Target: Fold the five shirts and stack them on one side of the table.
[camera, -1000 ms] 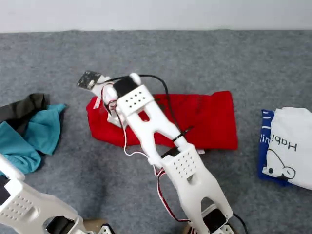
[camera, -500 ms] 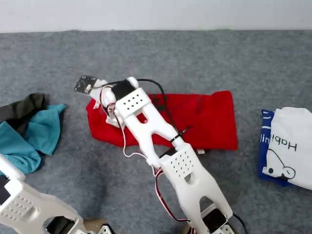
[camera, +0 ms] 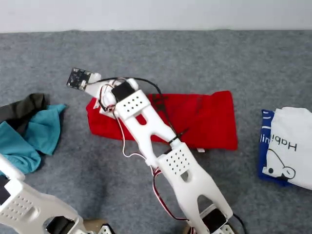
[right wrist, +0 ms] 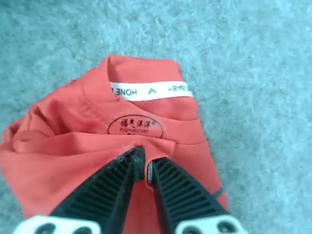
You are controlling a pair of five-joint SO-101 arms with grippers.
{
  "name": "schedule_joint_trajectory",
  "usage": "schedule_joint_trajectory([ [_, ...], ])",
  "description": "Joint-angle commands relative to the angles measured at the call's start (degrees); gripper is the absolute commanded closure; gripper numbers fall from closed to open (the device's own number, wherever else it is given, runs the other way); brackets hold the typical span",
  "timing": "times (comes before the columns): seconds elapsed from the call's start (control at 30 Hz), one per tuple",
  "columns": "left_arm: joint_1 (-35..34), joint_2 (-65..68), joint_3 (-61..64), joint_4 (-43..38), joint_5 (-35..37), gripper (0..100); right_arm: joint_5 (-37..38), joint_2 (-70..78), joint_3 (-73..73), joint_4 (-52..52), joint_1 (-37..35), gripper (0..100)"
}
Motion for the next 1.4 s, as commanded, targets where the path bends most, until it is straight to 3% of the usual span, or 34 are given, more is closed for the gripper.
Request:
schedule_joint_trajectory([
  [0.0,0.0,-3.3,-0.3,-1.5,0.1,98,0.5,-0.4,-3.1,0.7,1.0,94.7],
  [0.17,0.0,-3.4,-0.3,-1.5,0.0,98,0.3,-1.7,-3.2,5.2,3.9,83.5],
  [0.47,0.2,-3.6,-0.3,-1.3,0.0,98,0.2,-10.6,-2.8,11.2,3.8,83.5],
  [0.73,0.2,-3.7,-0.3,-1.2,0.0,98,0.2,-8.7,-3.1,11.0,3.1,83.6],
  [1.37,0.0,-3.7,-0.2,-1.2,0.1,98,0.3,-3.2,-3.2,17.7,9.6,83.6],
])
